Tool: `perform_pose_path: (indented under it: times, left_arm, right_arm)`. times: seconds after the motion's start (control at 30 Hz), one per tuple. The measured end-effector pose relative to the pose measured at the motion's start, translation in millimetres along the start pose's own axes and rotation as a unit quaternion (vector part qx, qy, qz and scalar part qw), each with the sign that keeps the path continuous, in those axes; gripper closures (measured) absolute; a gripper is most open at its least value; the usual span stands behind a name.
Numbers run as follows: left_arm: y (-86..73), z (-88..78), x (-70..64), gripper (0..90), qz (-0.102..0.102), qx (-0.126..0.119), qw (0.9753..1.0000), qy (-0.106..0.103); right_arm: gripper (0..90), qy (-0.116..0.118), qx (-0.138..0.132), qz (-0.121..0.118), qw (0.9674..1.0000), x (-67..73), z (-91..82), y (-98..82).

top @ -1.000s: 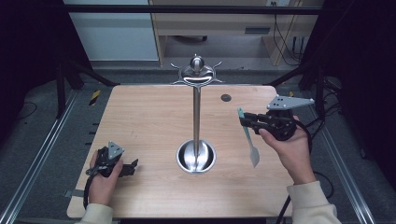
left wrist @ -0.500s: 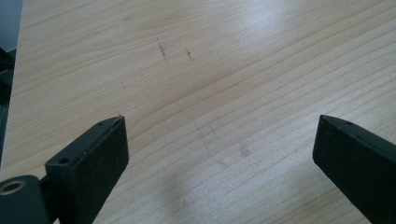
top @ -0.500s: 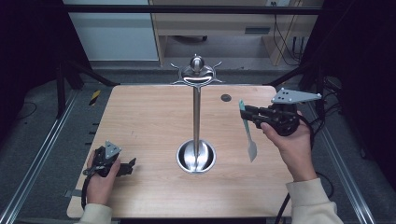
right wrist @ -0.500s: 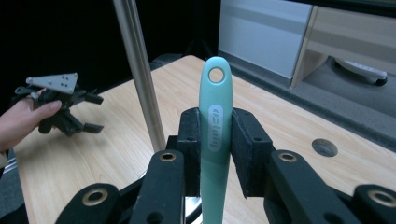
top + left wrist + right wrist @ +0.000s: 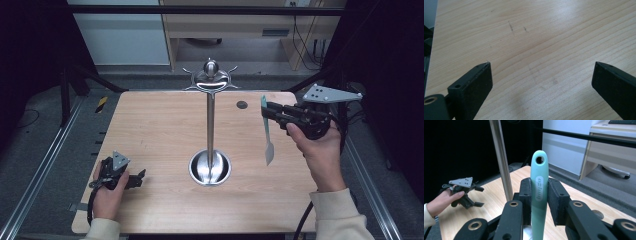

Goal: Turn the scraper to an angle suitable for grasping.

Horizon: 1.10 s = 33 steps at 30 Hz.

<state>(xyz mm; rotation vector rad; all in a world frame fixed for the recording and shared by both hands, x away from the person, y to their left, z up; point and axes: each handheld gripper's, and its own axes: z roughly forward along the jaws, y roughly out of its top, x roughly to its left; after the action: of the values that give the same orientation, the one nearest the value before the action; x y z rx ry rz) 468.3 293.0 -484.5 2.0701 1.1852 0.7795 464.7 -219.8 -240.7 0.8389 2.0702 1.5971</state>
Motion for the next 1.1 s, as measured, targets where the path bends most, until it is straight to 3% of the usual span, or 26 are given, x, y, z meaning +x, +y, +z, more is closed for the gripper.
perform_pose_path:
  times: [0.5, 1.1]
  left_arm:
    - [0.0, 0.6, -0.6, 3.0, 0.003, 0.003, 1.0000, -0.001]
    - [0.1, 0.9, -0.8, 3.0, 0.004, 0.003, 1.0000, -0.002]
  right_arm:
    - [74.3, 0.001, -0.028, -0.011, 0.9996, 12.6, -5.4, 16.3]
    - [74.3, 0.021, -0.047, -0.021, 0.9985, 26.3, -2.8, 31.6]
